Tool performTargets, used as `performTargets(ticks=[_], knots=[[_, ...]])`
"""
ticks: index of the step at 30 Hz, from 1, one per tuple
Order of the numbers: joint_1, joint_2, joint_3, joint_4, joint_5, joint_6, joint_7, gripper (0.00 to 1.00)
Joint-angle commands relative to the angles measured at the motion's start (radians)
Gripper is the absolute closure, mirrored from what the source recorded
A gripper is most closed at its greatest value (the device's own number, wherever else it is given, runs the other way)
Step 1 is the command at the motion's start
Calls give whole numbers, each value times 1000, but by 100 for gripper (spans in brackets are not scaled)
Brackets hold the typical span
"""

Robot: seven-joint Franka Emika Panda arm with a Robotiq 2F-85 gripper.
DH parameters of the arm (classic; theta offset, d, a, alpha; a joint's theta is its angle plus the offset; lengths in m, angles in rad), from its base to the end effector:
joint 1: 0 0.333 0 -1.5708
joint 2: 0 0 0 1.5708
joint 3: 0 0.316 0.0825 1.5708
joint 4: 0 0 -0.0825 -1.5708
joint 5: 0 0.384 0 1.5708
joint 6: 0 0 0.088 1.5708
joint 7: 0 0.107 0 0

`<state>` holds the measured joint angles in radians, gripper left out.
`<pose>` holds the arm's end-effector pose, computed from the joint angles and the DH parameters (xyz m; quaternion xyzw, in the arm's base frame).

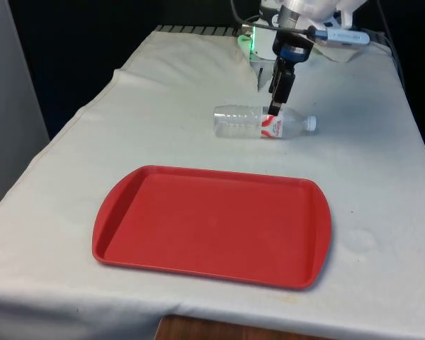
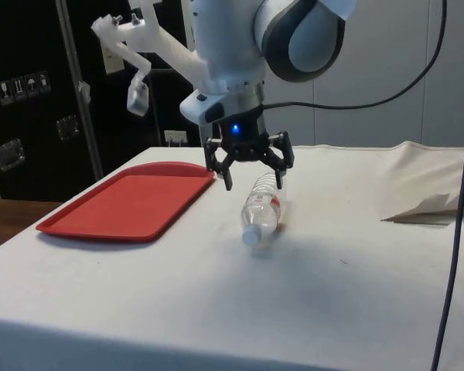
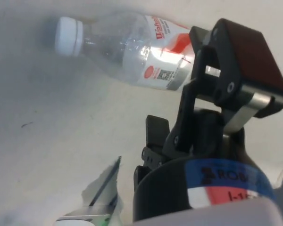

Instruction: Place the bottle upright on the tray.

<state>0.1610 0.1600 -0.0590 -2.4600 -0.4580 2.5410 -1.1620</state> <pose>0.4699 0.0528 0.2258 0.6710 0.7297 -0.0972 0.0884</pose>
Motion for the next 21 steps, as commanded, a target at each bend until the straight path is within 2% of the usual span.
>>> performTargets(ticks=[1,8,9,10,18,19,20,21], knots=[[6,1,-8,7,-33,-9,29,0],[6,0,-7,12,-102,-34,101,0],[0,0,0,4,-72,-24,73,0],[6,0,-7,13,-111,-38,110,0],[7,1,-5,18,-179,-69,182,0],[1,0,1,11,-155,-60,159,0],[7,1,-4,19,-187,-73,190,0],[7,1,-4,19,-195,-77,198,0]])
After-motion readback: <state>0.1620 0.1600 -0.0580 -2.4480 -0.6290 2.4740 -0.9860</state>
